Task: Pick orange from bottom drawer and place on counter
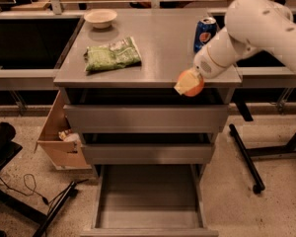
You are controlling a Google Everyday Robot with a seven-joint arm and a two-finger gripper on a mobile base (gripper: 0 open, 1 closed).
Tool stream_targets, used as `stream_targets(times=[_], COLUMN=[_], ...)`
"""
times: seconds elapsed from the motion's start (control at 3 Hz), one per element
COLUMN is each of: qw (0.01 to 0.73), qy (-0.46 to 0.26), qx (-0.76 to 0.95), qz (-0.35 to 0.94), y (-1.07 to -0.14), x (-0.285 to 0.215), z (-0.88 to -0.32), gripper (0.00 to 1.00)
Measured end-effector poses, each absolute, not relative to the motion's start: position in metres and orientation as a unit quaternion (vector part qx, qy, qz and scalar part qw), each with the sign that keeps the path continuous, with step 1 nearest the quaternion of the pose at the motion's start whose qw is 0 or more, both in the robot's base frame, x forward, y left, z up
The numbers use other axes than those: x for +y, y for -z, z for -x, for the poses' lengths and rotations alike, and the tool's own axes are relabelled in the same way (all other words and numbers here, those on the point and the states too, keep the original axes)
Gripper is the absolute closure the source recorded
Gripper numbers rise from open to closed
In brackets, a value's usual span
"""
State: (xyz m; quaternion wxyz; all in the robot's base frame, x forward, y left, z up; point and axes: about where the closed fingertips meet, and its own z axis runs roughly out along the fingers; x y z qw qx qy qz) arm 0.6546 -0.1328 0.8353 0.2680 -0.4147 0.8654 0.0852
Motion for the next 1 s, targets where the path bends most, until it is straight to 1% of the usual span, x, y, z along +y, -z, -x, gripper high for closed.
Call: stream_targets(times=[0.33,0.67,1.0], qw=[0.269,0.303,0.338], qy=[-0.081,-0.07,-0.063], qx=[0.87,0.865,0.855], qz=[0.405,0.394,0.389], y=[-0.848,-0.888,-0.926], x=[-0.132,-0.128,-0.129], z=[-0.682,-0.717,-0.729], gripper=[1.0,1.0,1.0])
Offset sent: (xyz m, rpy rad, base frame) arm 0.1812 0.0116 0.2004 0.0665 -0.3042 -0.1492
